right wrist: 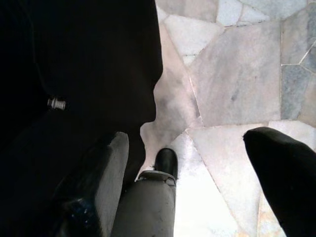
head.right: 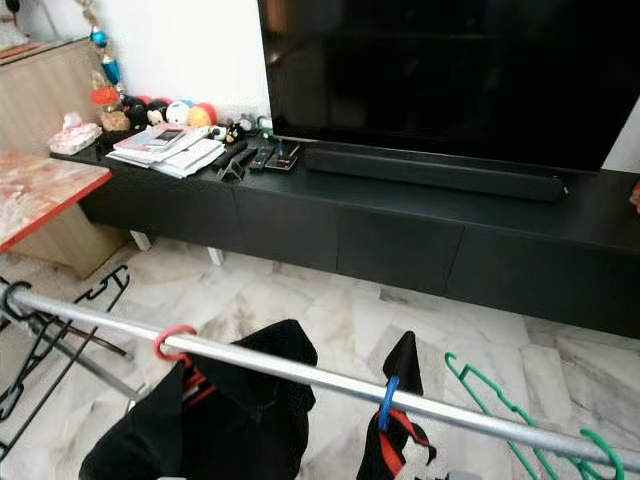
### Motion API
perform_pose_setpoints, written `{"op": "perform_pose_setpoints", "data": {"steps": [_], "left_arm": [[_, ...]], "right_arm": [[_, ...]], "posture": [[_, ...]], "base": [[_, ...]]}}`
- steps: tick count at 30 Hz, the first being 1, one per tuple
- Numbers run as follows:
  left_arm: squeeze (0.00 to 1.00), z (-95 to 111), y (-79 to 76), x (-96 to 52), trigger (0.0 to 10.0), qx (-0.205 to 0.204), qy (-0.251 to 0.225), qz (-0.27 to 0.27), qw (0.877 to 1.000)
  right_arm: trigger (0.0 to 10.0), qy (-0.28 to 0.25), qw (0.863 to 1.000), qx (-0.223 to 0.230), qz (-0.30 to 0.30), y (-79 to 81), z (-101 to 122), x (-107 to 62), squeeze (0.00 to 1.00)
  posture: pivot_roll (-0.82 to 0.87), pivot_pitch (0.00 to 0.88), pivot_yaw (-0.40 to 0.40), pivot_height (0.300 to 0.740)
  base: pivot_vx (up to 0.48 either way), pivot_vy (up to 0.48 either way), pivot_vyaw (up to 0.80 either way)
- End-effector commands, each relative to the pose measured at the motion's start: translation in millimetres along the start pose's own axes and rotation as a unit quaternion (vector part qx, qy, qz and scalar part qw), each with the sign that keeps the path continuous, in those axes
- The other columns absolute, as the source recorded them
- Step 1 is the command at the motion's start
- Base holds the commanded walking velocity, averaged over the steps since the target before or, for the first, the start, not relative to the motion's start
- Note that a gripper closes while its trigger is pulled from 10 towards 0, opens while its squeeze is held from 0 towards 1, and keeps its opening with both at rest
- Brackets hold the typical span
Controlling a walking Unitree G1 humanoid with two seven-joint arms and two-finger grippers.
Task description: Hang hanger
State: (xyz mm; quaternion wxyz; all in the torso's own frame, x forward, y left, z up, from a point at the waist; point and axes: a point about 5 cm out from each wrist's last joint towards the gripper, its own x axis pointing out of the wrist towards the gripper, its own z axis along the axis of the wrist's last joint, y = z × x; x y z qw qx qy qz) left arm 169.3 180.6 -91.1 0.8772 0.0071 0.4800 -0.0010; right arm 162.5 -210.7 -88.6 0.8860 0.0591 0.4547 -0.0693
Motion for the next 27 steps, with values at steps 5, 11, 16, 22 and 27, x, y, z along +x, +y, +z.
{"op": "perform_pose_setpoints", "data": {"steps": [5, 11, 16, 22, 27], "left_arm": [[0.00, -8.4, 1.7, -1.4, 10.0, 0.006, 0.015, 0.002, 1.000], [0.00, -9.0, 1.0, -1.4, 10.0, 0.007, 0.016, 0.001, 1.000], [0.00, -8.6, 1.1, -1.4, 10.0, 0.007, 0.015, 0.001, 1.000], [0.00, -8.4, 1.7, -1.4, 10.0, 0.007, 0.016, 0.002, 1.000], [0.00, -8.8, 2.0, -1.4, 10.0, -0.001, 0.016, 0.003, 1.000]], "right_arm": [[10.0, 0.011, 1.000, 0.006, -0.001, -1.2, -4.6, -0.8, 0.00], [10.0, 0.012, 1.000, 0.006, -0.001, -2.7, -4.3, -0.9, 0.00], [10.0, 0.011, 1.000, 0.007, -0.002, -3.5, -3.3, -0.8, 0.00], [10.0, 0.011, 1.000, 0.008, -0.002, -3.8, -2.3, -0.6, 0.00], [10.0, 0.012, 1.000, 0.007, -0.002, -4.3, -2.1, -0.6, 0.00]], "posture": [[0.09, 0.024, 0.014, 0.740], [0.09, 0.024, 0.014, 0.740], [0.08, 0.025, 0.014, 0.740], [0.09, 0.027, 0.012, 0.740], [0.09, 0.028, 0.011, 0.740]], "base": [[-0.283, 0.000, 0.00], [-0.281, 0.000, 0.00], [-0.163, 0.000, 0.00], [0.000, 0.000, 0.00], [0.000, 0.000, 0.00]]}}
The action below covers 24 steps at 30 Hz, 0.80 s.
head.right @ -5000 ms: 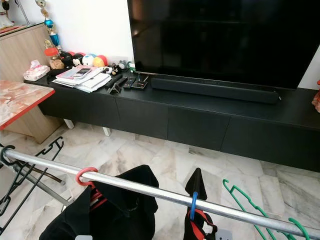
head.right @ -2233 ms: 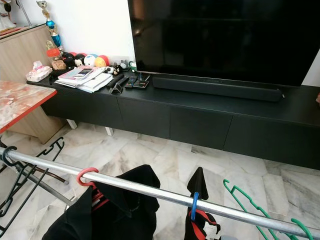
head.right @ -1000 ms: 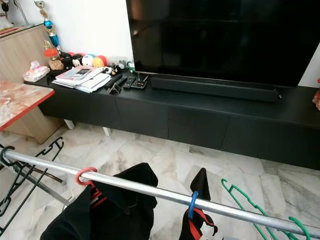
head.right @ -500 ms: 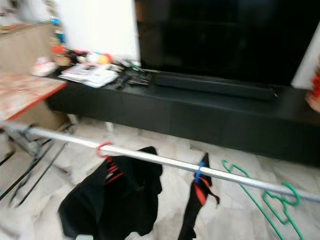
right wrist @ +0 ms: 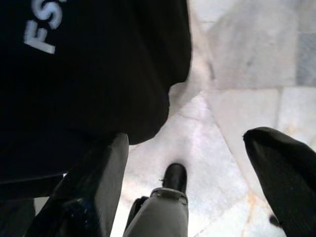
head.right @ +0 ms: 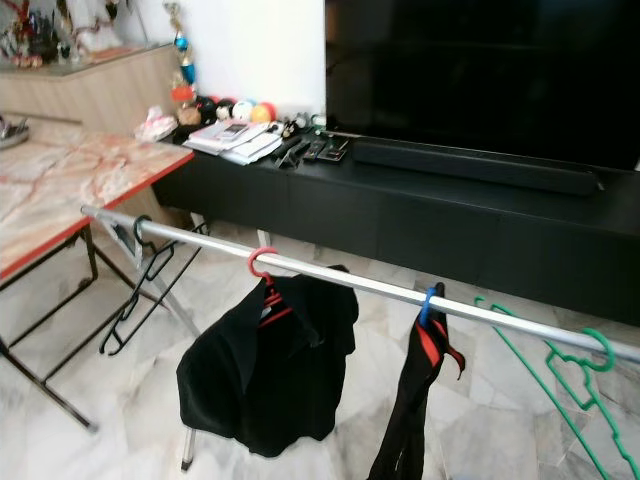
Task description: Hang hanger
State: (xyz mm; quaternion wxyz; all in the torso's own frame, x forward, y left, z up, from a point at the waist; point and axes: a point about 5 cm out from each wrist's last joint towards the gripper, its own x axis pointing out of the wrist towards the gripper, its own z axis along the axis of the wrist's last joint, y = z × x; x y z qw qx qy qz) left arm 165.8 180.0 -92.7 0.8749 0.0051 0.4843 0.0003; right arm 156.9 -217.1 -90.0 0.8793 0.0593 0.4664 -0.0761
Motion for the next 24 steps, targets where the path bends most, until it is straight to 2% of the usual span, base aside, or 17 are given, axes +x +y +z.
{"op": "perform_pose_setpoints", "data": {"steps": [1, 5, 24], "left_arm": [[0.00, -5.2, 2.7, -0.8, 10.0, 0.000, 0.012, 0.003, 1.000], [0.00, -5.6, 2.7, -0.9, 10.0, -0.002, 0.014, 0.003, 1.000], [0.00, -5.6, 3.5, -0.8, 10.0, 0.001, 0.018, 0.003, 1.000]], "right_arm": [[10.0, -0.001, 1.000, 0.004, 0.005, 2.9, 2.1, 0.9, 0.00], [10.0, 0.000, 1.000, 0.004, 0.004, 2.1, 1.6, 0.7, 0.00], [10.0, 0.001, 1.000, 0.003, 0.005, 1.7, 1.4, 0.6, 0.00]], "posture": [[0.09, 0.030, 0.011, 0.740], [0.09, 0.031, 0.010, 0.740], [0.09, 0.034, 0.010, 0.740]], "base": [[0.000, 0.000, 0.00], [0.000, 0.000, 0.00], [0.000, 0.322, 0.00]]}}
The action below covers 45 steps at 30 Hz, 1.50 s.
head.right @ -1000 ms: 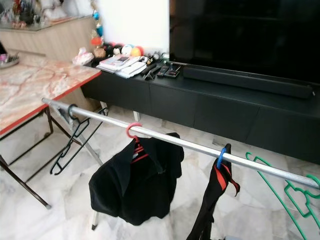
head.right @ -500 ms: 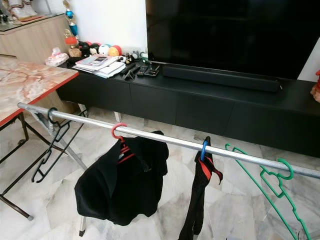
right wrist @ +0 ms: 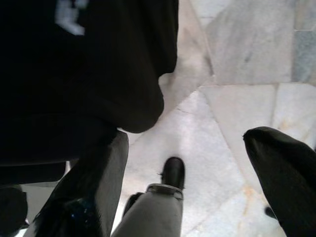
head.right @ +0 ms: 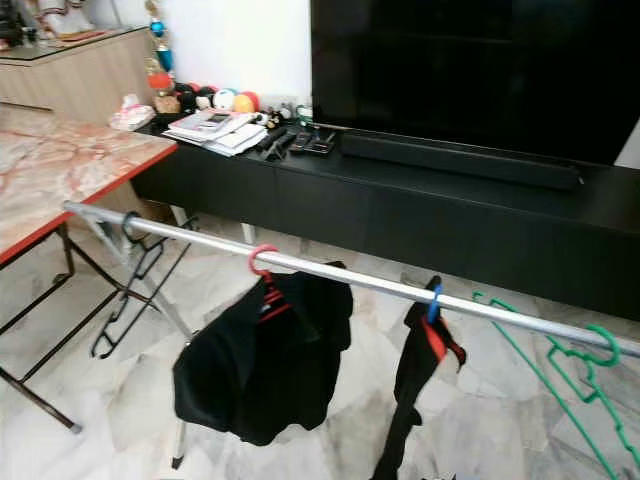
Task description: Hang hanger
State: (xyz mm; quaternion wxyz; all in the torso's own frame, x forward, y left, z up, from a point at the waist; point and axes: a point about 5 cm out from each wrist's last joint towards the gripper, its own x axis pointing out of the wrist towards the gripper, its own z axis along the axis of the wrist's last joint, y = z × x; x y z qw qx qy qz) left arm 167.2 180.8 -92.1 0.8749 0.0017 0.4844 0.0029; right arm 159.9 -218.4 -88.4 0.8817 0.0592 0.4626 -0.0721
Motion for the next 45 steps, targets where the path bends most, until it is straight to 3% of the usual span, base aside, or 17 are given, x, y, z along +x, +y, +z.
{"op": "perform_pose_setpoints", "data": {"steps": [1, 12, 32, 36, 37, 41, 45], "left_arm": [[0.00, -7, 2.8, -1.0, 10.0, 0.006, 0.018, 0.002, 1.000], [0.00, -7, 3.0, -1.1, 10.0, 0.008, 0.018, 0.002, 1.000], [0.00, -5, 2.4, -0.9, 10.0, 0.015, 0.013, -0.003, 1.000], [0.00, -6, 2.0, -0.9, 10.0, 0.015, 0.013, -0.004, 1.000], [0.00, -6, 2.0, -0.9, 10.0, 0.015, 0.014, -0.003, 1.000], [0.00, -6, 1.7, -1.0, 10.0, 0.015, 0.014, -0.004, 1.000], [0.00, -7, 2.0, -1.1, 10.0, 0.018, 0.015, -0.005, 1.000]], "right_arm": [[10.0, 0.005, 1.000, 0.005, 0.002, 2.8, -2, 0.2, 0.00], [10.0, 0.004, 1.000, 0.006, 0.002, 4.6, -1, 0.7, 0.00], [10.0, -0.007, 0.999, 0.024, -0.023, 0.9, -2, -0.1, 0.00], [10.0, -0.033, 0.998, 0.030, -0.036, -2.4, 6, -0.1, 0.00], [10.0, -0.070, 0.995, 0.057, -0.050, -8.9, 18, -0.4, 0.00], [10.0, -0.115, 0.988, 0.078, -0.063, -18.4, 30, -2.8, 0.00], [10.0, -0.153, 0.982, 0.078, -0.080, -27.2, 31, -8.0, 0.00]], "posture": [[0.09, 0.034, 0.010, 0.740], [0.09, 0.033, 0.012, 0.740], [0.08, 0.034, 0.012, 0.740], [0.08, 0.033, 0.010, 0.740], [0.06, 0.032, 0.007, 0.740], [0.05, 0.031, 0.004, 0.740], [0.04, 0.027, 0.001, 0.740]], "base": [[0.000, 0.390, 0.00], [0.000, 0.384, 0.00], [0.000, 0.000, 0.00], [0.000, 0.000, 0.00], [0.000, 0.000, 0.00], [0.000, 0.000, 0.00], [0.000, 0.000, 0.00]]}}
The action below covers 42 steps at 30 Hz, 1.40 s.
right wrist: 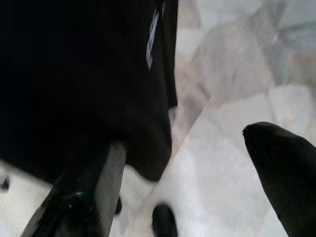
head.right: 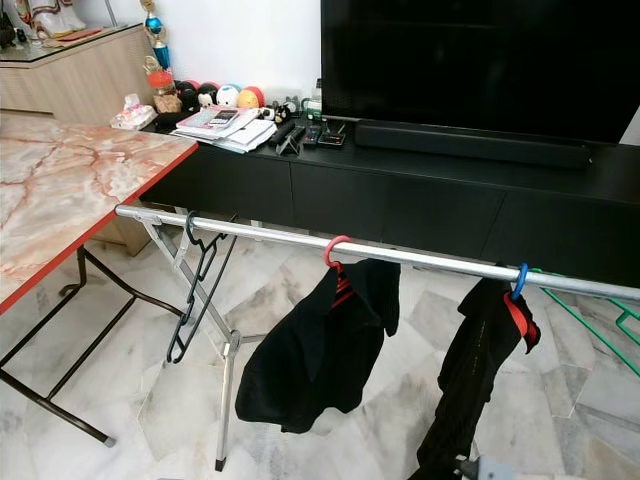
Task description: Hang hanger
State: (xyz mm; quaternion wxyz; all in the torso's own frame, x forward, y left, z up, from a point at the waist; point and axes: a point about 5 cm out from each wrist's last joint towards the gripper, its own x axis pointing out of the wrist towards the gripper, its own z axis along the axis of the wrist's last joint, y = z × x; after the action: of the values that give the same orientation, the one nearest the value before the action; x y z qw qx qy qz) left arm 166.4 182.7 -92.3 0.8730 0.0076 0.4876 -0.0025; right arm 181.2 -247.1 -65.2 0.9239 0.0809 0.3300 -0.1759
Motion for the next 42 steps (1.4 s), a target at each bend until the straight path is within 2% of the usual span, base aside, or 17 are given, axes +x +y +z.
{"op": "perform_pose_setpoints", "data": {"steps": [1, 7, 11, 12, 15, 16, 18, 21, 24, 25, 26, 28, 29, 30, 31, 37, 42], "left_arm": [[0.00, -6, 0.2, -0.8, 10.0, 0.012, 0.012, -0.004, 1.000], [0.00, -6, 0.9, -0.9, 10.0, 0.017, 0.013, -0.005, 1.000], [0.00, -6, 0.7, -0.9, 10.0, 0.026, 0.014, -0.010, 1.000], [0.00, -6, 0.7, -0.9, 10.0, 0.026, 0.014, -0.010, 1.000], [0.00, -6, 0.7, -0.9, 10.0, 0.028, 0.015, -0.011, 0.999], [0.00, -6, 0.8, -0.9, 10.0, 0.028, 0.015, -0.011, 0.999], [0.00, -6, 0.7, -0.9, 10.0, 0.029, 0.015, -0.012, 0.999], [0.00, -6, 0.6, -0.9, 10.0, 0.031, 0.015, -0.013, 0.999], [0.00, -6, 0.1, -0.9, 10.0, 0.033, 0.015, -0.015, 0.999], [0.00, -6, -0.4, -0.8, 10.0, 0.035, 0.016, -0.015, 0.999], [0.00, -6, -0.4, -0.8, 10.0, 0.035, 0.016, -0.015, 0.999], [0.00, -5, -1.0, -0.6, 10.0, 0.036, 0.015, -0.015, 0.999], [0.00, -5, -1.0, -0.6, 10.0, 0.036, 0.015, -0.015, 0.999], [0.00, -4, -1.3, -0.5, 10.0, 0.035, 0.013, -0.014, 0.999], [0.00, -4, -1.3, -0.4, 10.0, 0.032, 0.012, -0.013, 0.999], [0.00, -3, -0.5, -0.3, 10.0, 0.033, 0.012, -0.013, 0.999], [0.00, -2, 0.4, -0.3, 10.0, 0.039, 0.011, -0.014, 0.999]], "right_arm": [[10.0, -0.026, 1.000, 0.002, -0.009, -6.9, -2, -4.8, 0.00], [10.0, -0.136, 0.991, 0.006, 0.008, -6.1, 9, -23.4, 0.00], [10.0, -0.191, 0.981, 0.001, -0.018, -11.5, 16, -46.0, 0.00], [10.0, -0.191, 0.981, 0.001, -0.018, -11.5, 16, -46.0, 0.00], [10.0, -0.256, 0.965, -0.017, -0.057, -19.4, 35, -65.5, 0.00], [10.0, -0.298, 0.950, -0.042, -0.080, -23.3, 53, -74.8, 0.00], [10.0, -0.339, 0.935, -0.036, -0.098, -24.2, 79, -83.4, 0.00], [10.0, -0.359, 0.927, -0.055, -0.094, -19.3, 96, -81.7, 0.00], [10.0, -0.373, 0.925, -0.045, -0.053, -0.6, 121, -67.6, 0.00], [10.0, -0.357, 0.932, -0.062, -0.018, 14.8, 128, -57.4, 0.00], [10.0, -0.357, 0.932, -0.062, -0.018, 14.8, 128, -57.4, 0.00], [10.0, -0.307, 0.948, -0.070, 0.041, 38.1, 131, -38.4, 0.00], [10.0, -0.307, 0.948, -0.070, 0.041, 38.1, 131, -38.4, 0.00], [10.0, -0.286, 0.952, -0.093, 0.055, 48.0, 135, -27.0, 0.00], [10.0, -0.266, 0.958, -0.087, 0.061, 53.4, 139, -18.1, 0.00], [10.0, -0.266, 0.961, -0.061, 0.037, 56.5, 161, -3.6, 0.00], [10.0, -0.288, 0.956, -0.045, 0.007, 52.5, 180, -1.6, 0.00]], "posture": [[0.04, 0.027, 0.001, 0.740], [0.03, 0.014, -0.006, 0.740], [0.02, 0.004, -0.006, 0.740], [0.02, 0.004, -0.006, 0.740], [0.01, 0.000, -0.007, 0.740], [0.01, 0.000, -0.007, 0.740], [0.01, 0.000, -0.007, 0.740], [0.00, 0.000, -0.006, 0.740], [0.01, 0.000, -0.006, 0.740], [0.01, 0.000, -0.008, 0.740], [0.01, 0.000, -0.008, 0.740], [0.03, 0.000, -0.011, 0.740], [0.03, 0.000, -0.011, 0.740], [0.04, 0.000, -0.013, 0.740], [0.04, 0.000, -0.010, 0.740], [0.05, 0.000, -0.002, 0.740], [0.06, 0.008, 0.002, 0.740]], "base": [[0.000, 0.000, 0.00], [0.000, 0.000, 0.00], [0.000, 0.000, 0.00], [0.000, 0.000, 0.00], [0.000, 0.000, 0.00], [0.000, 0.000, 0.00], [0.000, 0.000, 0.00], [0.000, 0.000, 0.00], [0.000, 0.000, 0.00], [0.000, 0.000, 0.00], [0.000, 0.000, 0.00], [0.000, 0.000, 0.00], [0.000, 0.000, 0.00], [0.000, 0.000, 0.00], [0.000, 0.000, 0.00], [0.000, 0.000, 0.00], [0.000, 0.000, 0.00]]}}
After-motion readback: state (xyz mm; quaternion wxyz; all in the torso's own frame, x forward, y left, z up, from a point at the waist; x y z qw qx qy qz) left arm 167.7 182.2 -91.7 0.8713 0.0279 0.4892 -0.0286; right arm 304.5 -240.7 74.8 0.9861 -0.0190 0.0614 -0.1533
